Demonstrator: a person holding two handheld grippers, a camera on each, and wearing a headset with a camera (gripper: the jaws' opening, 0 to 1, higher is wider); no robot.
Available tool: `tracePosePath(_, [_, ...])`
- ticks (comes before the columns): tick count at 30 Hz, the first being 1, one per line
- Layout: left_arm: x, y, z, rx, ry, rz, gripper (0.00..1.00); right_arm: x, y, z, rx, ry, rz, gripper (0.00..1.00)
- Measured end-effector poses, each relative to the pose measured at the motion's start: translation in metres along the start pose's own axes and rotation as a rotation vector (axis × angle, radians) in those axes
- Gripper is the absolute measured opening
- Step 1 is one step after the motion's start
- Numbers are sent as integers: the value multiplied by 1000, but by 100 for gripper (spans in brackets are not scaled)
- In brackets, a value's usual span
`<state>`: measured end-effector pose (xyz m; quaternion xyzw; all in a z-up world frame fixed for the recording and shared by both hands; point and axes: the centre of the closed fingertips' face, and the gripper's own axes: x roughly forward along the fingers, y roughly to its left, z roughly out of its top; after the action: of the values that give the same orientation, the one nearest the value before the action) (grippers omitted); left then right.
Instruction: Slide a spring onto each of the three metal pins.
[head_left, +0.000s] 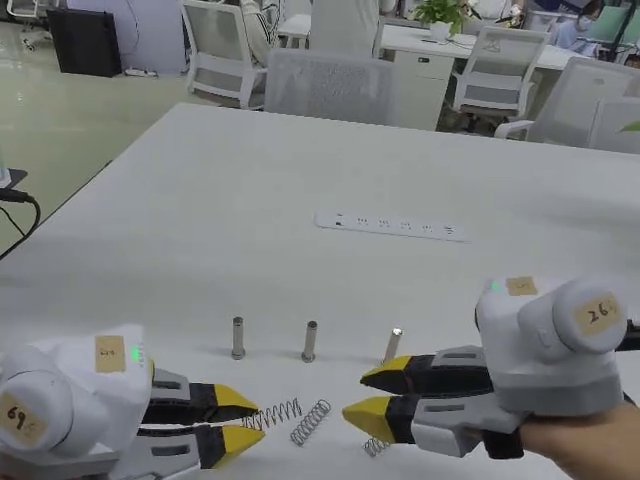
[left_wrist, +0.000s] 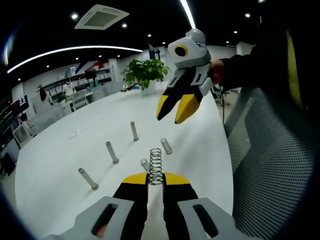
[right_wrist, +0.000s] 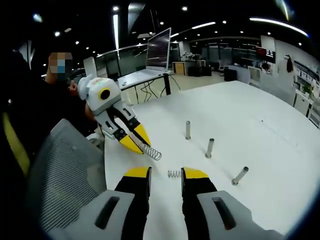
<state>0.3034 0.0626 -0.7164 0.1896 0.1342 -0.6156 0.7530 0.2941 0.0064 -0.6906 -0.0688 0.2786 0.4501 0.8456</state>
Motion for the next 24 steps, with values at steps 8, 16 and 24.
tracePosePath(8, [-2,-16,16,48,-18,-52,3,4,17,-3,-14,14,86,20])
tracePosePath(16, [1,-28,28,78,-40,-93,3,4,28,-3,-17,17,135,15])
tracePosePath(24, [1,-32,35,82,-59,-106,3,5,33,-5,-20,28,160,13])
